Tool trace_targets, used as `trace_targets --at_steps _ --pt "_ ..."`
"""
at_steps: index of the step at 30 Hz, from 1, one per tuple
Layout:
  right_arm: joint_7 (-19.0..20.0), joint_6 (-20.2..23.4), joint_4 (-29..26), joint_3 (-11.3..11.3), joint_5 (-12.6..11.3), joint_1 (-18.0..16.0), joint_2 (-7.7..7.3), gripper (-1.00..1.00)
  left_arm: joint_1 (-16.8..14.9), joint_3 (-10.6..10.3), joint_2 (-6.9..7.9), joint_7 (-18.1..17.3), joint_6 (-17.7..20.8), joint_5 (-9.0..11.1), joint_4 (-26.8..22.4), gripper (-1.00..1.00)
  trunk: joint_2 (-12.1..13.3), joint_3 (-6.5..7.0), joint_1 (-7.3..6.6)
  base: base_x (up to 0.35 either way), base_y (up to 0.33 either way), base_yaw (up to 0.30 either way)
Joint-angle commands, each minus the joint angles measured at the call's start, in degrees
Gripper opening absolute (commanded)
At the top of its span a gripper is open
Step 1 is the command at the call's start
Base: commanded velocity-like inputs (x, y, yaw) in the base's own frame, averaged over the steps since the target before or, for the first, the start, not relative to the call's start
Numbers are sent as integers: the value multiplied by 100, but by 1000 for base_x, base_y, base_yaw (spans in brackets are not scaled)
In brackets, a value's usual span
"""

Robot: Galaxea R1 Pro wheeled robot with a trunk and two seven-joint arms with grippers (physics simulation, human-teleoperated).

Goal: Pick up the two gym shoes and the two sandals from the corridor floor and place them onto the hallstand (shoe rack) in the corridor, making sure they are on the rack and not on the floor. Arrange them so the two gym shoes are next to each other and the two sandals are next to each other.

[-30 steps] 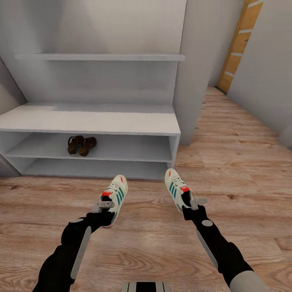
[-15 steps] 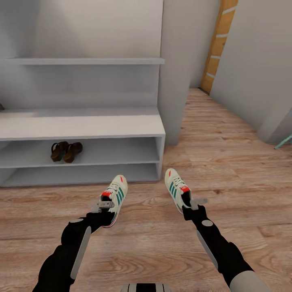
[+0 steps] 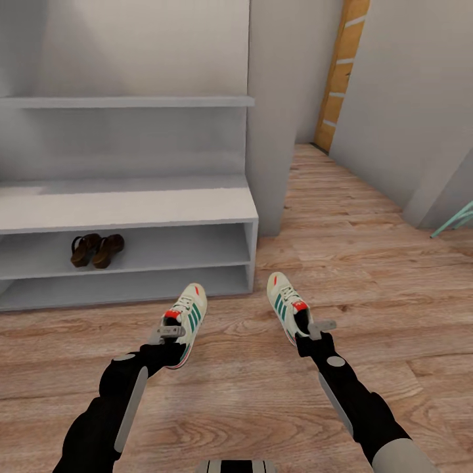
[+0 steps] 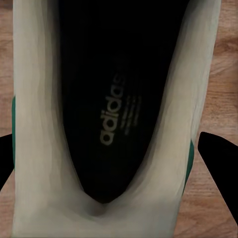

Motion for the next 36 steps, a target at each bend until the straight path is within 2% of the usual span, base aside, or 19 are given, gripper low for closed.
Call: trace_targets --at_steps 1,8,10,11,13,14,17,18,19,21,24,27,29,31,34,36 --pt "0 0 -1 0 -1 0 -1 -100 0 0 1 0 0 0 0 -100 0 0 0 0 0 0" --pt "-2 0 -7 -33 -24 0 -12 -100 0 8 0 6 0 -1 0 -100 0 0 0 0 0 0" --pt "-7 0 -15 -292 -40 0 -38 -100 0 24 -2 28 0 -3 -2 -100 0 0 0 0 0 0" --pt "-7 0 -31 -538 -41 0 -42 -100 0 28 -2 45 0 -7 -4 -100 0 0 0 0 0 0" --pt "-10 0 -57 -1269 -37 0 -46 -100 -3 24 -2 68 0 -42 -5 -100 0 0 0 0 0 0" --pt "-11 2 -64 -1488 -31 0 -47 -100 -4 23 -2 72 0 -51 -4 -100 0 0 0 0 0 0" --pt "-16 83 -86 -2737 14 0 -49 -100 -18 10 1 79 0 -46 -1 -100 0 0 0 0 0 0" --pt "-16 182 -101 -3034 30 0 -51 -100 -55 10 3 82 0 -41 -1 -100 0 0 0 0 0 0" --pt "-17 422 -276 -3365 52 0 -51 -100 -243 12 5 87 14 -42 0 -100 0 0 0 0 0 0" --pt "-17 604 -685 -3492 63 0 -45 -100 -495 21 3 96 89 -38 0 -100 0 0 0 0 0 0" --pt "-12 750 -1374 -3555 76 0 -22 -100 -883 32 -10 102 457 -24 -3 -100 0 0 0 0 0 0" --pt "-10 986 -1649 -3570 218 0 -11 -100 -999 34 -11 104 640 -14 -7 -100 0 0 0 0 0 0" --pt "-9 1246 -1730 -3572 513 0 -4 -100 -1032 35 -11 105 698 -19 -8 -100 0 0 0 0 0 0" --pt "-5 1403 -1754 -3570 919 0 0 -100 -1034 39 -6 103 722 -28 -9 -100 0 0 0 0 0 0" --pt "-1 1476 -1764 -3569 1309 0 4 -100 -1026 46 -4 102 733 -33 -9 -100 0 0 0 0 0 0" --pt "-1 1501 -1764 -3569 1443 0 6 -100 -1013 50 -3 99 734 -34 -9 -100 0 0 0 3 -54 0"
